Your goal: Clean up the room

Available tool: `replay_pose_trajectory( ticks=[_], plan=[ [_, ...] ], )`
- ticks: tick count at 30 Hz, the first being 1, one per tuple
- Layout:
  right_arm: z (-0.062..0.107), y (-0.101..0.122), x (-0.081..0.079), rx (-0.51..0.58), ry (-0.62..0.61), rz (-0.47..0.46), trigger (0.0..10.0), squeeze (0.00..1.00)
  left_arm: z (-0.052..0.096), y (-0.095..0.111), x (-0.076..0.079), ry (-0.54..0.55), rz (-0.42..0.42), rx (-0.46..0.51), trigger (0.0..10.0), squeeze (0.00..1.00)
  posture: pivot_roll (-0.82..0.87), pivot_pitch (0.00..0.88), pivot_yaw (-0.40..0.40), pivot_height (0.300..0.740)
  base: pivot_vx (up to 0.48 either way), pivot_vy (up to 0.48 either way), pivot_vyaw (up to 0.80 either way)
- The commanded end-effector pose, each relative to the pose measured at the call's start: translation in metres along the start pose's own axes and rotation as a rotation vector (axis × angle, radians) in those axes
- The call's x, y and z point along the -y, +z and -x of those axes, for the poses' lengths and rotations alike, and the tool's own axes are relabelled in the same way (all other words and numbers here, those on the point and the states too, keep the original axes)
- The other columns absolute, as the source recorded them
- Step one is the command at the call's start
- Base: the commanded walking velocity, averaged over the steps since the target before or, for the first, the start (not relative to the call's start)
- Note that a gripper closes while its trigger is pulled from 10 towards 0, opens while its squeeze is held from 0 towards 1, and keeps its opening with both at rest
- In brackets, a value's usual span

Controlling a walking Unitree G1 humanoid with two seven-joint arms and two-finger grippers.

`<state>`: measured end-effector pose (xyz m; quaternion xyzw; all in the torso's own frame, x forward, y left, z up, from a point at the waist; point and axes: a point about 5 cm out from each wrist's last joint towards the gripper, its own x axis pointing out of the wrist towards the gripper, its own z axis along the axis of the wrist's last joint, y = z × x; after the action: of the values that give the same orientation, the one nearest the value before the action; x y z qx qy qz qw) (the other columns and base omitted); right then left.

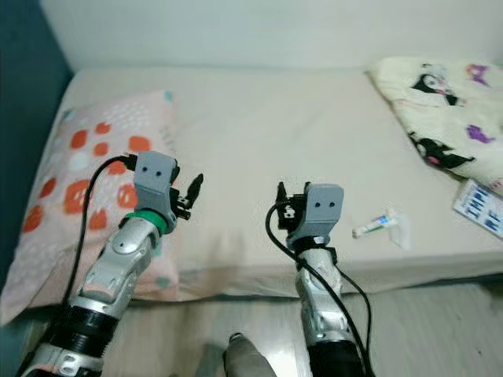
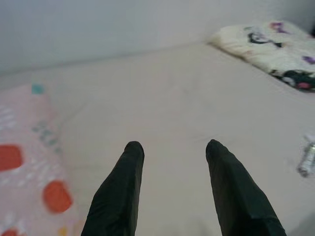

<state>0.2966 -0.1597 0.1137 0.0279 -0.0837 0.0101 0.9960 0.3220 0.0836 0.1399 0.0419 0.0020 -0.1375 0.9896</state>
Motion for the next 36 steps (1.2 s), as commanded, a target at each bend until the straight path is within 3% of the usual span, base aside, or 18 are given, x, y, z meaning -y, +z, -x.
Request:
replay_pose_trajectory(
  ticks=[1,4,36],
  plan=[
    [0.0029,-0.0058,-0.0010,-0.021,0.002,-0.003,10.0,0.00,0.0019,-0.0070,-0.0017,0.005,-0.006,-0.022,10.0,0.00,-0.11,0.038,0.042,0.740,0.000,0.000,-0.80],
    [0.0029,-0.0062,-0.0009,-0.022,0.004,0.000,10.0,0.00,0.0019,-0.0073,-0.0017,0.006,-0.007,-0.022,10.0,0.00,-0.11,0.034,0.041,0.740,0.000,0.000,-0.80],
    [0.0027,-0.0085,-0.0039,-0.025,0.023,0.022,10.0,0.00,0.0032,-0.0084,-0.0015,0.009,-0.038,-0.002,10.0,0.00,-0.11,0.026,0.039,0.740,0.000,0.000,0.00]
  ],
)
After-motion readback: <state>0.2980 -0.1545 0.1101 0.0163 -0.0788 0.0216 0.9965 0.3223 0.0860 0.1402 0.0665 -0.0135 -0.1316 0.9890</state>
